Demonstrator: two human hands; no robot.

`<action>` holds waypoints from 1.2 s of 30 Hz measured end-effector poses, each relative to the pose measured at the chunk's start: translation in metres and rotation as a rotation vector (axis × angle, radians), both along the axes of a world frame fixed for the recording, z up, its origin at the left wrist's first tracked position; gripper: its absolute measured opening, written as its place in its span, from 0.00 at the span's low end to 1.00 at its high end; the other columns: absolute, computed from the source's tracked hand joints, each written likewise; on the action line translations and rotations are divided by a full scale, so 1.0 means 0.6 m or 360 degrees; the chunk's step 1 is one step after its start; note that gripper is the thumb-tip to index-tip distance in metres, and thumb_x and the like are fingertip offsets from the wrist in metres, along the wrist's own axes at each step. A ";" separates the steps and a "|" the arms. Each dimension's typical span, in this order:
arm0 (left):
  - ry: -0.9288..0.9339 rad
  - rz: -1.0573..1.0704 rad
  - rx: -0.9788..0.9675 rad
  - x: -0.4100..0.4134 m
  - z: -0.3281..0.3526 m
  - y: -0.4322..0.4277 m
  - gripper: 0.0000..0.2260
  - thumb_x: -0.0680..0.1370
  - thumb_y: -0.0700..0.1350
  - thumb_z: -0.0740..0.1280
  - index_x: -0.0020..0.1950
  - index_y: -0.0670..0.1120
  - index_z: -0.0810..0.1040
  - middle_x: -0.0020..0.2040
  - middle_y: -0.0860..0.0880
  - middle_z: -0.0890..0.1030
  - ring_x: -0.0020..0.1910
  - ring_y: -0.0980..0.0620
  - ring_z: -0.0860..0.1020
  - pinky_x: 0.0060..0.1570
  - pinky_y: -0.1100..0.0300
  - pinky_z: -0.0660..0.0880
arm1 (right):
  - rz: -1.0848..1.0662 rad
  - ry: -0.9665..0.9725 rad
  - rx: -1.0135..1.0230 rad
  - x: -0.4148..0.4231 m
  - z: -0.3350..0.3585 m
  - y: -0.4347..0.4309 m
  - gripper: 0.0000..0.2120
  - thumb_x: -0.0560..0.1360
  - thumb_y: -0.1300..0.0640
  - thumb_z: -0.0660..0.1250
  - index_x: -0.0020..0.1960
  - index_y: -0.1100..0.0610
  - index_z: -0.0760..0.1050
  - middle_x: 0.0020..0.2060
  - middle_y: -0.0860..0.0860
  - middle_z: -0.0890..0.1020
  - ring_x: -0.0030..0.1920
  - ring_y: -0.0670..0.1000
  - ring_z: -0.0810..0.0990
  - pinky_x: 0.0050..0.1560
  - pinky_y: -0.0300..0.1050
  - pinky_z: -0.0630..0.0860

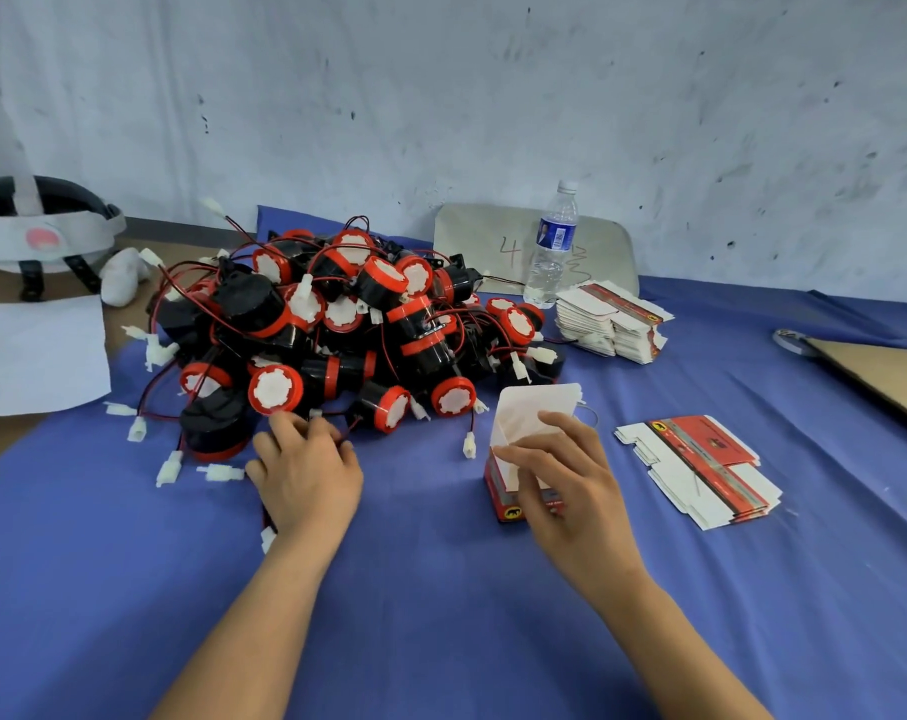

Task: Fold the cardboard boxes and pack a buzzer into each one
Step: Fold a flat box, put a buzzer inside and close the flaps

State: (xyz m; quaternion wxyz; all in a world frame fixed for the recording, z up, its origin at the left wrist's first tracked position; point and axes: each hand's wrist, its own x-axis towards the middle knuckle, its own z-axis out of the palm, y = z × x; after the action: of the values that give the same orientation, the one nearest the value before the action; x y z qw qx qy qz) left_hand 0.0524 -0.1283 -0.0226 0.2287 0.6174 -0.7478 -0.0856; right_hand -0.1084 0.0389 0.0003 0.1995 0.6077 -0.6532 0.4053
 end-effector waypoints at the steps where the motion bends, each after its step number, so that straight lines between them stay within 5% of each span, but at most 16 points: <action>1: -0.0003 -0.0022 -0.0029 -0.001 -0.001 0.000 0.09 0.79 0.50 0.64 0.54 0.46 0.77 0.60 0.44 0.68 0.59 0.41 0.65 0.56 0.48 0.61 | -0.0010 0.0009 -0.0028 0.001 0.000 0.000 0.13 0.70 0.69 0.65 0.50 0.58 0.83 0.47 0.50 0.82 0.62 0.53 0.71 0.65 0.34 0.64; 3: 0.0220 -0.0154 -0.0066 -0.005 0.004 0.003 0.08 0.81 0.48 0.62 0.49 0.45 0.75 0.55 0.45 0.74 0.57 0.42 0.69 0.53 0.51 0.62 | -0.0050 0.0006 -0.0116 0.004 0.001 0.000 0.13 0.70 0.69 0.65 0.51 0.59 0.82 0.51 0.52 0.81 0.62 0.53 0.71 0.66 0.33 0.63; 6: 0.1316 -0.0441 0.0155 -0.013 0.031 0.030 0.09 0.82 0.45 0.59 0.42 0.47 0.71 0.38 0.50 0.80 0.44 0.47 0.80 0.41 0.62 0.73 | -0.0096 -0.0145 -0.0354 0.012 0.006 0.002 0.10 0.75 0.63 0.64 0.52 0.60 0.82 0.56 0.55 0.78 0.60 0.51 0.73 0.63 0.35 0.67; 9: 0.2002 -0.0774 0.0228 -0.022 0.051 0.078 0.10 0.82 0.48 0.59 0.41 0.50 0.70 0.39 0.54 0.81 0.51 0.55 0.82 0.52 0.61 0.78 | -0.0017 -0.0339 -0.0507 0.027 0.008 0.007 0.11 0.77 0.59 0.61 0.52 0.60 0.82 0.46 0.53 0.81 0.47 0.48 0.79 0.47 0.38 0.75; 13: 0.1626 -0.1238 -0.0187 -0.033 0.042 0.130 0.06 0.80 0.52 0.60 0.52 0.54 0.74 0.52 0.45 0.81 0.46 0.59 0.79 0.47 0.62 0.74 | 0.0237 -0.0700 -0.0308 0.050 0.014 0.011 0.17 0.75 0.51 0.63 0.63 0.50 0.74 0.46 0.41 0.83 0.37 0.43 0.82 0.36 0.35 0.76; 16: 0.1260 -0.1651 -0.0409 -0.044 0.032 0.150 0.16 0.80 0.46 0.62 0.67 0.47 0.71 0.72 0.49 0.70 0.68 0.56 0.72 0.62 0.64 0.71 | 0.0358 -0.0891 -0.0216 0.051 0.018 0.010 0.30 0.68 0.49 0.67 0.70 0.44 0.66 0.48 0.34 0.82 0.39 0.41 0.82 0.39 0.33 0.77; 18: 0.1144 -0.1794 -0.0435 -0.047 0.031 0.151 0.20 0.80 0.45 0.62 0.72 0.49 0.66 0.75 0.52 0.65 0.73 0.55 0.65 0.68 0.63 0.66 | 0.0435 -0.0953 -0.0244 0.045 0.016 0.012 0.38 0.67 0.50 0.69 0.75 0.52 0.61 0.54 0.34 0.80 0.45 0.42 0.83 0.45 0.34 0.78; 20: 0.1054 -0.1760 -0.0501 -0.049 0.031 0.150 0.19 0.80 0.46 0.61 0.71 0.51 0.67 0.78 0.49 0.60 0.76 0.52 0.61 0.70 0.58 0.65 | 0.0501 -0.1107 -0.0277 0.045 0.015 0.017 0.40 0.66 0.51 0.71 0.75 0.48 0.60 0.55 0.41 0.82 0.49 0.47 0.83 0.48 0.44 0.81; 22: 0.0964 -0.1700 -0.0541 -0.050 0.030 0.149 0.15 0.80 0.47 0.61 0.67 0.49 0.71 0.79 0.46 0.56 0.77 0.49 0.58 0.69 0.50 0.66 | 0.0506 -0.1263 -0.0333 0.052 0.017 0.016 0.36 0.64 0.52 0.72 0.70 0.41 0.66 0.53 0.45 0.83 0.48 0.50 0.84 0.45 0.46 0.82; 25: 0.1175 -0.1734 -0.0373 -0.044 0.029 0.147 0.07 0.78 0.44 0.62 0.57 0.48 0.73 0.79 0.49 0.57 0.77 0.48 0.58 0.69 0.50 0.64 | 0.0525 -0.1536 -0.0455 0.060 0.028 0.010 0.23 0.64 0.55 0.72 0.58 0.49 0.72 0.41 0.44 0.84 0.36 0.44 0.83 0.34 0.36 0.78; 29: 0.1501 -0.1678 -0.0235 -0.037 0.029 0.137 0.25 0.78 0.48 0.62 0.74 0.51 0.60 0.78 0.55 0.56 0.71 0.46 0.69 0.64 0.54 0.71 | 0.0598 -0.1704 -0.0008 0.043 0.038 0.007 0.13 0.66 0.57 0.72 0.49 0.49 0.76 0.26 0.49 0.76 0.21 0.48 0.68 0.22 0.38 0.67; 31: 0.1446 -0.1622 -0.0208 -0.035 0.030 0.128 0.31 0.77 0.51 0.64 0.77 0.51 0.55 0.77 0.55 0.59 0.70 0.46 0.70 0.64 0.50 0.73 | 0.0760 -0.1676 0.0380 0.037 0.039 0.007 0.15 0.69 0.58 0.70 0.51 0.42 0.79 0.29 0.45 0.76 0.23 0.46 0.64 0.23 0.37 0.64; 33: 0.1346 -0.1623 -0.0265 -0.037 0.030 0.125 0.29 0.76 0.51 0.66 0.75 0.52 0.61 0.73 0.54 0.66 0.70 0.49 0.70 0.64 0.51 0.73 | 0.0911 -0.1598 0.0589 0.031 0.036 0.010 0.20 0.73 0.61 0.66 0.62 0.43 0.76 0.34 0.45 0.78 0.27 0.45 0.65 0.26 0.37 0.65; 36: 0.1348 -0.1555 -0.0349 -0.038 0.036 0.126 0.26 0.75 0.53 0.69 0.71 0.57 0.64 0.66 0.62 0.71 0.66 0.60 0.71 0.59 0.68 0.72 | 0.0831 -0.1507 0.0578 0.032 0.036 0.010 0.21 0.74 0.61 0.66 0.65 0.46 0.74 0.36 0.51 0.80 0.26 0.45 0.66 0.27 0.36 0.66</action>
State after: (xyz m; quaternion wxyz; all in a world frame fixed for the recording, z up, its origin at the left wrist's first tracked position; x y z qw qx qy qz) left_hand 0.0293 -0.0529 -0.0013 0.4998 0.0925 -0.7919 -0.3385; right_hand -0.0893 0.0448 0.0217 -0.3294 0.5256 -0.5586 0.5506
